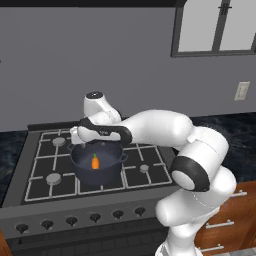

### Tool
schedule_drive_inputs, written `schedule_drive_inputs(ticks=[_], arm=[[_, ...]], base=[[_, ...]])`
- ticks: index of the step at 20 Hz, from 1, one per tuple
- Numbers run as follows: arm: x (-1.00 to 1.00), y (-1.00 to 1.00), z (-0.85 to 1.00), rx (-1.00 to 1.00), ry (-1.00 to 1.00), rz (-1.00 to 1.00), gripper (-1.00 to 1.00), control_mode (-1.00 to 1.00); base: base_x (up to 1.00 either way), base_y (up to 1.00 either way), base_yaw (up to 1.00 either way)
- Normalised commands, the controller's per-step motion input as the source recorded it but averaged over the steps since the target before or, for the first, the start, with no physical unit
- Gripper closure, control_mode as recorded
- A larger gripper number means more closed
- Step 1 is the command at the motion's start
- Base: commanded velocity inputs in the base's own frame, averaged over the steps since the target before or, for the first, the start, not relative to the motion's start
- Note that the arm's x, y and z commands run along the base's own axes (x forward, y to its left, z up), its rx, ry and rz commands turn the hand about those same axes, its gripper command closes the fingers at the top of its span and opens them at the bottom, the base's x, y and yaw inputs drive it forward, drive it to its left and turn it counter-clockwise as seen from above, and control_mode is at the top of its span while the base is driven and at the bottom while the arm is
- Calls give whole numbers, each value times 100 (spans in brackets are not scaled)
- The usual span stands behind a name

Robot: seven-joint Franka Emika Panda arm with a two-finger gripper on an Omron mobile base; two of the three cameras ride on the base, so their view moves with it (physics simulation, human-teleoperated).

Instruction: Put the carrot and garlic in the pot. Retrieve the spatula and lightly stir the vegetables in the pot.

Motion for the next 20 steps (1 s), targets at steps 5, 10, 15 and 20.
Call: schedule_drive_inputs(ticks=[5,10,15,20], arm=[[-40,-19,57,0,-1,0,-100,-100],[-37,-43,31,0,-2,-3,-100,-100],[-32,-69,17,-3,-7,0,-100,-100],[-22,-77,9,-2,-1,0,-100,-100]], base=[[0,0,0],[0,0,0],[0,0,0],[0,0,0]])
